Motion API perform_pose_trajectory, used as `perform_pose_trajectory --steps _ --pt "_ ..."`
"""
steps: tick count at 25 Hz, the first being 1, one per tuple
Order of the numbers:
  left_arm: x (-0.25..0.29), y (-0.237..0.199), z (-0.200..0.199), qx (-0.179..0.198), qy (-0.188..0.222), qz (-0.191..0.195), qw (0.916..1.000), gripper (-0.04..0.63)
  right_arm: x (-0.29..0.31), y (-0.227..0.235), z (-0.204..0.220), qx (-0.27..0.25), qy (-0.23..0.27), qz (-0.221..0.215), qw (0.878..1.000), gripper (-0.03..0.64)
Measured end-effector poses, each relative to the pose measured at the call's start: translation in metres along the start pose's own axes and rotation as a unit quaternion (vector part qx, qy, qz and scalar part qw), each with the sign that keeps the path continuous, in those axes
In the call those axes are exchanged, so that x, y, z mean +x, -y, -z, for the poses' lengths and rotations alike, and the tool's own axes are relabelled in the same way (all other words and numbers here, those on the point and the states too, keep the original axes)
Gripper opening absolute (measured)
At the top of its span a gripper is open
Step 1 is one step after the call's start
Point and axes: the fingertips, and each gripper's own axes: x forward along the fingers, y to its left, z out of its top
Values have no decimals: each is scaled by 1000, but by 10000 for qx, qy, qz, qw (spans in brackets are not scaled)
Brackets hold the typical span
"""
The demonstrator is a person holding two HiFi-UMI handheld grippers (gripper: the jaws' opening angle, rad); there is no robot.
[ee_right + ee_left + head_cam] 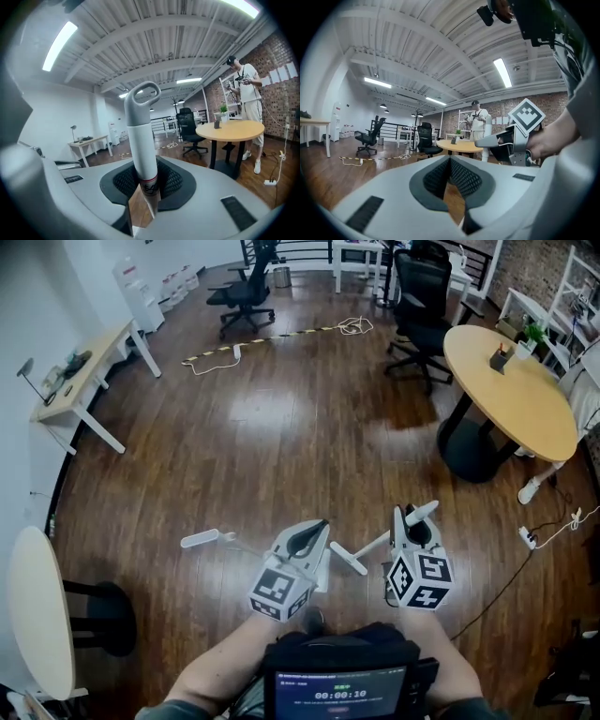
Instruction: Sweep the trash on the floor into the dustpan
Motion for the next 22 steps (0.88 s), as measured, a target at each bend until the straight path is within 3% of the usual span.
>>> perform_pose_trajectory --steps 6,12,22 --pt "53 82 -2 64 -25 70 10000 23 -51 89 -31 -347 280 -200 9988 103" --pt "71 128 -54 -23 8 262 9997 23 -105 130 -93 -477 448 -291 9974 100" --pt "116 221 -91 8 204 673 9975 23 -185 203 -139 -754 738 -649 9923 97"
